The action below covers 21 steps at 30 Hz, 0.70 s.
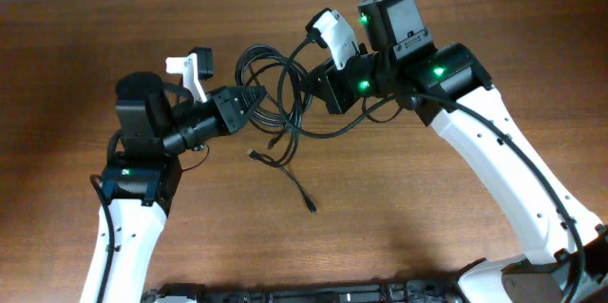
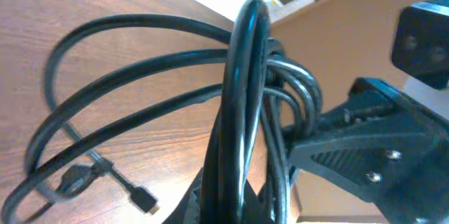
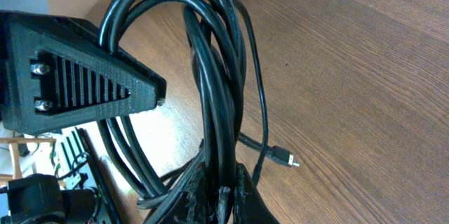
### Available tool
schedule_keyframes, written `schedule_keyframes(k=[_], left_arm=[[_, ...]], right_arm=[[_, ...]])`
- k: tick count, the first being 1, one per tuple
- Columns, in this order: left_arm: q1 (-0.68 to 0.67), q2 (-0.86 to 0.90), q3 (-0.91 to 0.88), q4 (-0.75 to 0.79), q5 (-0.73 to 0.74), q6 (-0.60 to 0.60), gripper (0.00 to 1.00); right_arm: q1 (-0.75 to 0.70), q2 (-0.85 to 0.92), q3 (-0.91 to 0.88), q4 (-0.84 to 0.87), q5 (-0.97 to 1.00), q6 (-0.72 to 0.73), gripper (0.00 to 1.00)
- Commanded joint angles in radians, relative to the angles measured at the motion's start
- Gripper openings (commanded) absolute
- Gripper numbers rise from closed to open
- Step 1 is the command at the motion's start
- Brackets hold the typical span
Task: Untangle cables
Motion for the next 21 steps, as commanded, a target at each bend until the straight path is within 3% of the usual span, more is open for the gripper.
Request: schedule_keyframes(k=[1, 5, 13, 21], left_arm=[[0.019, -0.015, 0.008, -0.068, -0.138, -0.072, 0.0], [0.019, -0.015, 0.008, -0.105, -0.175, -0.138, 0.0], [0.019, -0.015, 0.008, -0.082, -0.125, -0.143, 0.0], [0.019, -0.015, 0.008, 0.087, 0.047, -0.063, 0.0]], right_arm=[[-0.006, -0.006, -0.003, -0.003, 0.01, -0.016, 0.04], [-0.006, -0.006, -0.003, -0.006, 0.072, 0.005, 0.04], [-0.006, -0.006, -0.003, -0.038, 0.343, 0.169, 0.04], [-0.006, 0.0, -0.003, -0.125, 0.58, 0.302, 0.04]])
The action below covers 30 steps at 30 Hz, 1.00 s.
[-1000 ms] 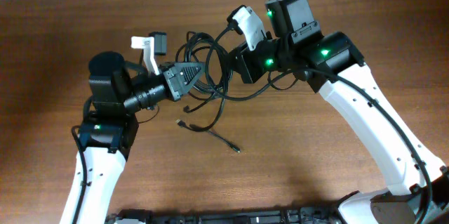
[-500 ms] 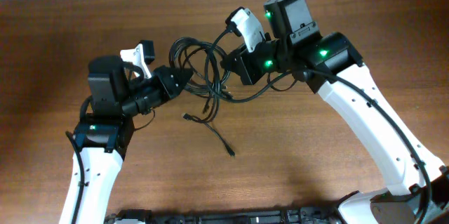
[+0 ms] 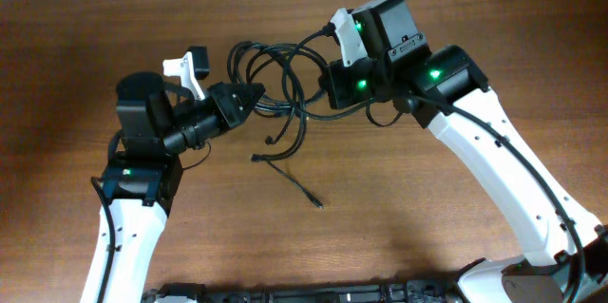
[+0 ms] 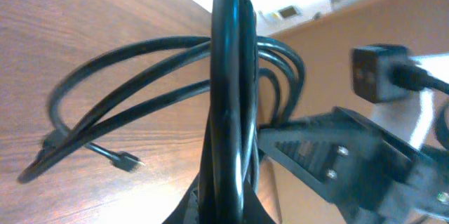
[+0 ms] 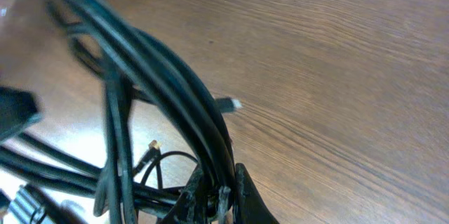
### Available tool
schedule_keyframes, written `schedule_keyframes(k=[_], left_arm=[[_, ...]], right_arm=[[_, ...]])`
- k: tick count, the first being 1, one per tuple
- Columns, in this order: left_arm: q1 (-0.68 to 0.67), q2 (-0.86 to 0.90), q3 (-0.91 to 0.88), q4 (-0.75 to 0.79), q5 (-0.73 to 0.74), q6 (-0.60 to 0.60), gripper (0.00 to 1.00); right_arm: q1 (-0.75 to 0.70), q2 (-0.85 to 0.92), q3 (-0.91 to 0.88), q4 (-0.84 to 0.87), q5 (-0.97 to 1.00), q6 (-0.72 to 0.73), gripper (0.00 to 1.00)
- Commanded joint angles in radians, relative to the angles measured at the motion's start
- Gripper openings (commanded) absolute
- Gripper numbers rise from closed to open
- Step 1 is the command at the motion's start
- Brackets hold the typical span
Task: Untangle cables
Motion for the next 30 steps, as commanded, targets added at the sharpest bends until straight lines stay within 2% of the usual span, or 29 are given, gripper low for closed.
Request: schedule_keyframes(k=[1, 6, 12, 15, 16, 19, 24, 30], left_arm=[[0.023, -0.014, 0.009, 0.06, 0.074, 0.068, 0.0], [0.023, -0.014, 0.009, 0.162, 0.211, 0.14, 0.0], [0.023, -0.014, 0.009, 0.214, 0.29, 0.17, 0.0], [0.023, -0.014, 0.009, 0.214, 0.292, 0.171, 0.0], [0.023, -0.014, 0.009, 0.214, 0.292, 0.171, 0.0], [0.023, -0.013, 0.009, 0.208, 0.277, 0.193, 0.0], [0.023, -0.014, 0.009, 0.178, 0.206, 0.202, 0.0], [0.023, -0.013, 0.009, 0.081, 0.123, 0.282, 0.0]], right_arm=[[-0.025, 0.002, -0.003, -0.046, 0.265, 0.044, 0.04], [-0.025, 0.026, -0.003, -0.069, 0.267, 0.043, 0.04], [-0.025, 0.027, -0.003, -0.07, 0.266, 0.043, 0.05], [-0.025, 0.027, -0.003, -0.07, 0.262, 0.043, 0.26], [-0.025, 0.027, -0.003, -0.071, 0.261, 0.043, 0.37], [-0.025, 0.027, -0.002, -0.063, 0.203, 0.039, 0.6], [-0.025, 0.024, -0.002, -0.044, 0.106, -0.05, 0.68], [-0.025, -0.003, -0.002, -0.006, 0.074, -0.095, 0.71]])
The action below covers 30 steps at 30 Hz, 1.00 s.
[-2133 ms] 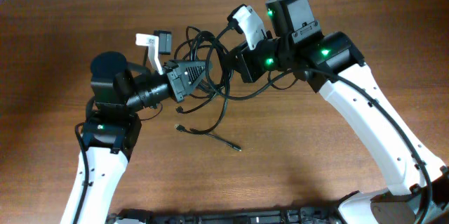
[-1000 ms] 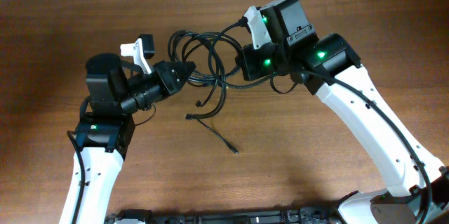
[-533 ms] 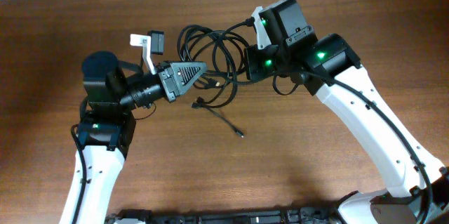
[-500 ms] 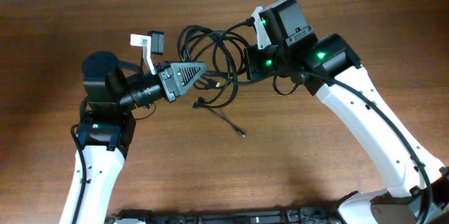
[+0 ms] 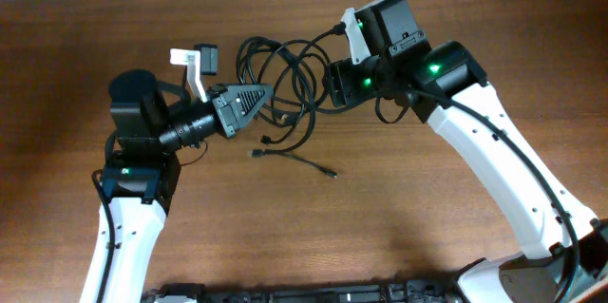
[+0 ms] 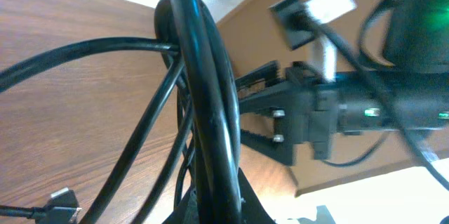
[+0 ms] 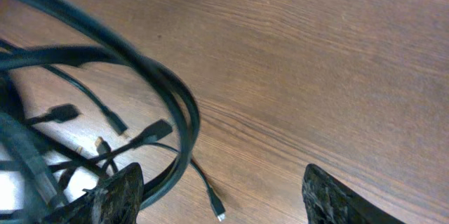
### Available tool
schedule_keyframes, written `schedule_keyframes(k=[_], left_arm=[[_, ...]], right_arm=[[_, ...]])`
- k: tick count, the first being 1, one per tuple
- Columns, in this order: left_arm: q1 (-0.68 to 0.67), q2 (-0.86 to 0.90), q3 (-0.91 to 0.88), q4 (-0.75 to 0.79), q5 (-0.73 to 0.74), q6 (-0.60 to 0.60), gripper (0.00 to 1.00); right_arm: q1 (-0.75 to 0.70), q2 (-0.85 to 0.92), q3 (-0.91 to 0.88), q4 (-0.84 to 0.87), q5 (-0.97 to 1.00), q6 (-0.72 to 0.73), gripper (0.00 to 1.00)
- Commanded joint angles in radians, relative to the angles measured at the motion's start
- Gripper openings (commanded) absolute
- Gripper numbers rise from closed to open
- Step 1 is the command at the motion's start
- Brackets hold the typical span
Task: Untangle cables
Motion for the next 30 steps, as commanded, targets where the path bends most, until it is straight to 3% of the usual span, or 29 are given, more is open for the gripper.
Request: schedule_keyframes(k=[1, 9, 15, 30], left_arm=[[0.008, -0.023, 0.019, -0.018, -0.054, 0.07, 0.0], [0.008, -0.023, 0.019, -0.018, -0.048, 0.069, 0.0], [0.007, -0.023, 0.019, -0.018, -0.026, 0.069, 0.0], [-0.041, -0.023, 0.019, 0.004, 0.025, 0.069, 0.0]], right_arm=[[-0.006, -0.03, -0.004, 0.025, -0.027, -0.049, 0.72], [-0.005, -0.044, -0.004, 0.039, -0.192, -0.269, 0.73], [-0.005, -0.044, -0.004, 0.101, -0.191, -0.272, 0.78], [-0.005, -0.031, -0.005, 0.157, -0.15, -0.316, 0.78]])
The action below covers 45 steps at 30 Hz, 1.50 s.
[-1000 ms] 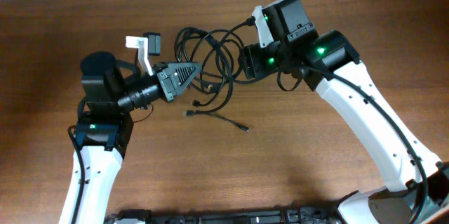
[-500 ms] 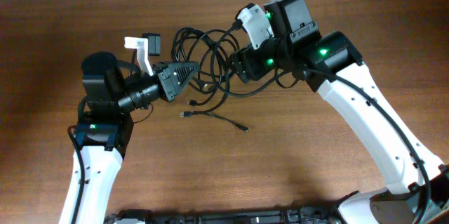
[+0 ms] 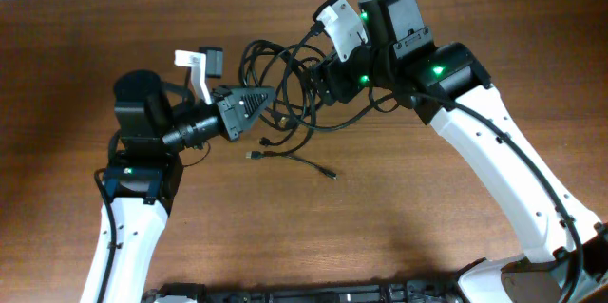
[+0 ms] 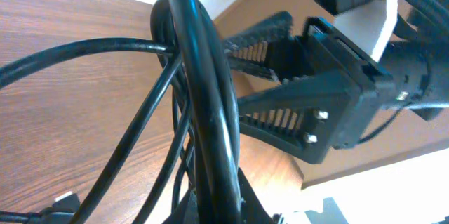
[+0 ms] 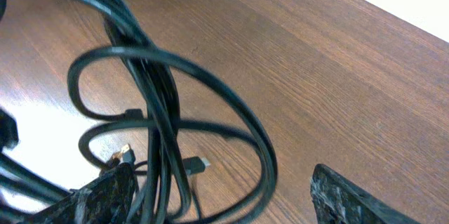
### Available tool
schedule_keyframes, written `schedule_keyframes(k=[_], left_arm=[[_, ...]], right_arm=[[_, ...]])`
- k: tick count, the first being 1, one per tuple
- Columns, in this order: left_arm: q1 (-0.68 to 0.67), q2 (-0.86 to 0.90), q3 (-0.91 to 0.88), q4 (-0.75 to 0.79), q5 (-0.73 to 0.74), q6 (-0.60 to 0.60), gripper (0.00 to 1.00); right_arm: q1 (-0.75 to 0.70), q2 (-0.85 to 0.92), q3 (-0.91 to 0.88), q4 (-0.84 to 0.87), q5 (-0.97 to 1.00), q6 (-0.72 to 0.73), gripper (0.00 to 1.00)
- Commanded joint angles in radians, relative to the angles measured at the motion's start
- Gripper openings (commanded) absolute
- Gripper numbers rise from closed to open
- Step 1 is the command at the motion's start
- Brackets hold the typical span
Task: Untangle cables
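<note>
A tangle of black cables [image 3: 285, 80] hangs over the wooden table between my two grippers. My left gripper [image 3: 269, 97] is shut on a thick bunch of strands [image 4: 203, 112], which rises from its jaws [image 4: 217, 210]. My right gripper [image 3: 320, 85] faces it from the right, close to the bunch. Its fingers [image 5: 105, 196] are spread wide, and in the right wrist view the gripper [image 5: 224, 199] has cable loops [image 5: 168, 119] lying between and below them, none clamped. Two plugs [image 5: 198, 162] rest on the wood under it.
Two loose cable ends lie on the table [image 3: 427, 227] in front of the tangle, one at the left [image 3: 255, 155] and one at the right [image 3: 330, 173]. The table's far edge runs just behind the cables. A dark rail [image 3: 304, 293] lines the near edge.
My right gripper, still open, has turned at the wrist and shifted a little left toward the bunch. A cable loop now sags to its right. My left gripper still holds the bunch.
At first both grippers were shut on the same bunch, tips close together. Both still held it a moment later, nearer the table's far edge. Then my right gripper was open and off the cables. Now it stays open, with loops between its fingers.
</note>
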Motion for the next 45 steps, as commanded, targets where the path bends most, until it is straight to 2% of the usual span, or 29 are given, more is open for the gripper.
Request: schedule_keyframes(k=[1, 7, 20, 24, 28, 32, 40, 45], left_arm=[[-0.016, -0.023, 0.019, 0.022, 0.03, 0.016, 0.0], [-0.016, -0.023, 0.019, 0.021, 0.038, 0.017, 0.0], [-0.016, -0.023, 0.019, 0.032, 0.134, 0.017, 0.0], [-0.016, -0.023, 0.019, 0.063, 0.186, 0.016, 0.0], [-0.014, -0.023, 0.019, 0.164, 0.272, 0.005, 0.0], [-0.014, -0.023, 0.019, 0.191, 0.3, 0.005, 0.0], [-0.015, -0.023, 0.019, 0.196, 0.305, -0.015, 0.0], [-0.015, -0.024, 0.019, 0.285, 0.391, -0.047, 0.0]], right_arm=[[-0.005, -0.016, -0.004, -0.003, 0.039, -0.011, 0.78], [-0.006, -0.012, -0.004, -0.004, 0.163, -0.011, 0.78], [-0.006, 0.017, -0.004, 0.034, 0.177, -0.011, 0.78], [-0.006, 0.017, -0.004, 0.071, 0.113, -0.023, 0.78], [-0.006, 0.017, -0.004, 0.089, -0.045, -0.149, 0.77], [-0.006, 0.017, -0.004, 0.095, -0.169, -0.242, 0.77], [-0.006, 0.017, -0.004, 0.153, -0.322, -0.304, 0.78], [-0.006, 0.042, -0.005, 0.147, -0.358, -0.325, 0.78]])
